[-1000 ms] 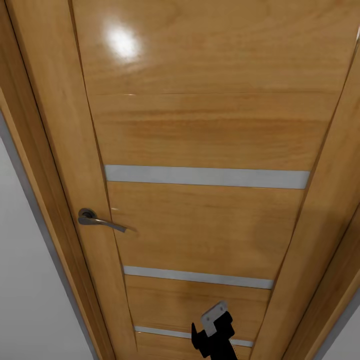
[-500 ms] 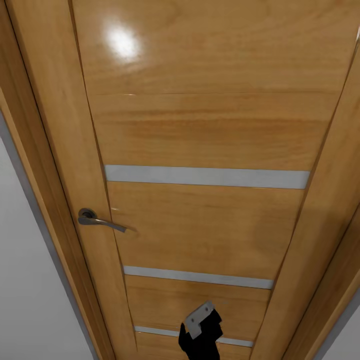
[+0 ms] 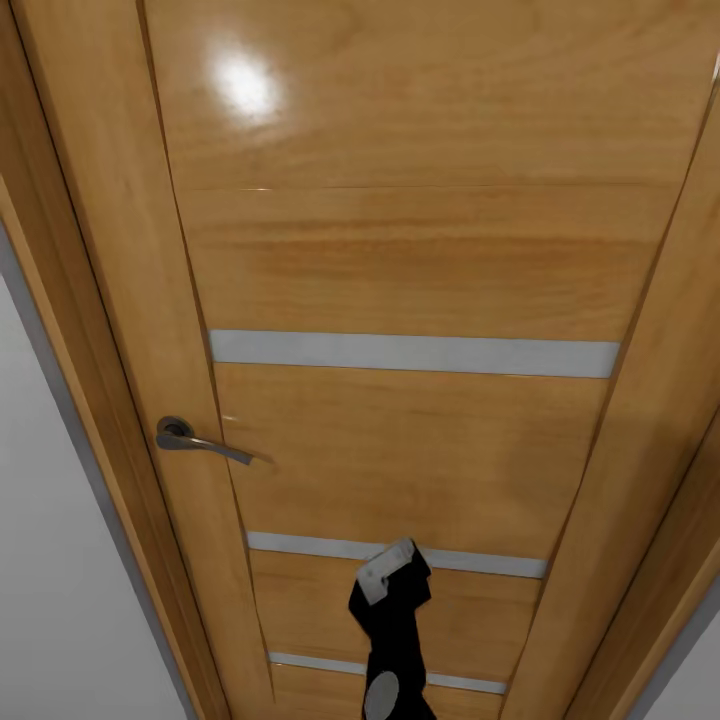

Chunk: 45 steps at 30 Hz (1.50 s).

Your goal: Move the two storage containers from the living room to the garage. In the garage, place one container on the floor and stack the other container on top of it (either order is fine).

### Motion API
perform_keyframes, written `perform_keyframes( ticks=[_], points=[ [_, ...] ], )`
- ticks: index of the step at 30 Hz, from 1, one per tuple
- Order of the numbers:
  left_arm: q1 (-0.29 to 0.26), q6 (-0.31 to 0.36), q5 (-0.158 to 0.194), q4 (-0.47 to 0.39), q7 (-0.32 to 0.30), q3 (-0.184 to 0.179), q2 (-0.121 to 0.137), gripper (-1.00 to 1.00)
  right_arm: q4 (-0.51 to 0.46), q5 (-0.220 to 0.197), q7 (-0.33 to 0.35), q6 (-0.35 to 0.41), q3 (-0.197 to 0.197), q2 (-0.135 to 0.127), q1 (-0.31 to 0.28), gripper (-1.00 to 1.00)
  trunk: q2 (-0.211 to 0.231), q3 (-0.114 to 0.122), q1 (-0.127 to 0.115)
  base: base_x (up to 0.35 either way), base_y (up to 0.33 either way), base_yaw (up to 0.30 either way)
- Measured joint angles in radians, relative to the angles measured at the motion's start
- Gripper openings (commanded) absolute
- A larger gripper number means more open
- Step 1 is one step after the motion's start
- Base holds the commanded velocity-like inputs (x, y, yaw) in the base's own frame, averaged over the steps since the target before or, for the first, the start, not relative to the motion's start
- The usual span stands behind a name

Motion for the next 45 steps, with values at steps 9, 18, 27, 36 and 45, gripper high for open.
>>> perform_keyframes(
  ticks=[9, 18, 27, 36, 45],
  points=[
    [0.0, 0.0, 0.0, 0.0, 0.0, 0.0, 0.0, 1.0, 0.003, -0.031, 0.091, 0.063, -0.047, -0.003, -0.16, 1.0, 0.0, 0.0, 0.0, 0.0, 0.0, 0.0],
    [0.0, 0.0, 0.0, 0.0, 0.0, 0.0, 0.0, 1.0, 0.035, -0.001, 0.144, 0.118, -0.052, 0.005, -0.348, 1.0, 0.0, 0.0, 0.0, 0.0, 0.0, 0.0],
    [0.0, 0.0, 0.0, 0.0, 0.0, 0.0, 0.0, 1.0, 0.225, -0.002, 0.143, 0.155, -0.092, 0.019, -0.479, 1.0, 0.0, 0.0, 0.0, 0.0, 0.0, 0.0],
    [0.0, 0.0, 0.0, 0.0, 0.0, 0.001, 0.0, 1.0, 0.353, -0.006, 0.133, 0.165, -0.1, 0.019, -0.571, 1.0, 0.0, 0.0, 0.0, 0.0, 0.0, 0.0],
    [0.0, 0.0, 0.0, 0.0, 0.0, 0.0, 0.0, 1.0, 0.492, -0.026, 0.137, 0.184, -0.107, 0.019, -0.684, 1.0, 0.0, 0.0, 0.0, 0.0, 0.0, 0.0]
  ],
)
